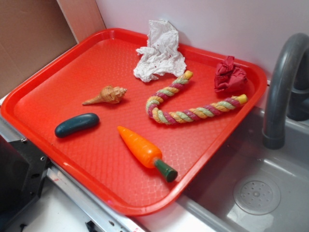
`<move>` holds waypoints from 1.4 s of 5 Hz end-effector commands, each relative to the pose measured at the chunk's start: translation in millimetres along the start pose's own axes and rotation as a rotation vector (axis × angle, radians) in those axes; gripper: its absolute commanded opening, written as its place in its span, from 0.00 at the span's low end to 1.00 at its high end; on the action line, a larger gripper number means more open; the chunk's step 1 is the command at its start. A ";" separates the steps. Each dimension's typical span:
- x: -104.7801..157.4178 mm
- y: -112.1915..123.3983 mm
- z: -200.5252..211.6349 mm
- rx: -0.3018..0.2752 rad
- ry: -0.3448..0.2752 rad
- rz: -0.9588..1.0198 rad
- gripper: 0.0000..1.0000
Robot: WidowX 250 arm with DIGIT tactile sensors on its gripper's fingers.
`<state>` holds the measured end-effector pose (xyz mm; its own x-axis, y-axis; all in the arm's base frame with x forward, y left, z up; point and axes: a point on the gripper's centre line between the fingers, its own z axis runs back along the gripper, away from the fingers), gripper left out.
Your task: Grab the carrot.
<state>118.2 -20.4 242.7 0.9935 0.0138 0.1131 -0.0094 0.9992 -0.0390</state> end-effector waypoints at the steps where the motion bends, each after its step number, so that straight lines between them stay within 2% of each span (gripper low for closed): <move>1: 0.0 0.0 0.0 0.000 0.000 0.000 1.00; 3: 46.1 -47.8 -9.6 0.099 0.033 -0.515 1.00; 4: 62.3 -89.7 -48.6 0.247 0.211 -0.800 1.00; 5: 56.4 -106.7 -99.2 0.273 0.321 -1.066 1.00; 6: 40.9 -108.5 -140.9 0.292 0.384 -1.326 1.00; 7: 33.2 -104.3 -161.5 0.282 0.419 -1.586 1.00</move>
<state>182.9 -133.4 86.7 -0.0198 -0.9101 -0.4139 0.9998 -0.0159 -0.0129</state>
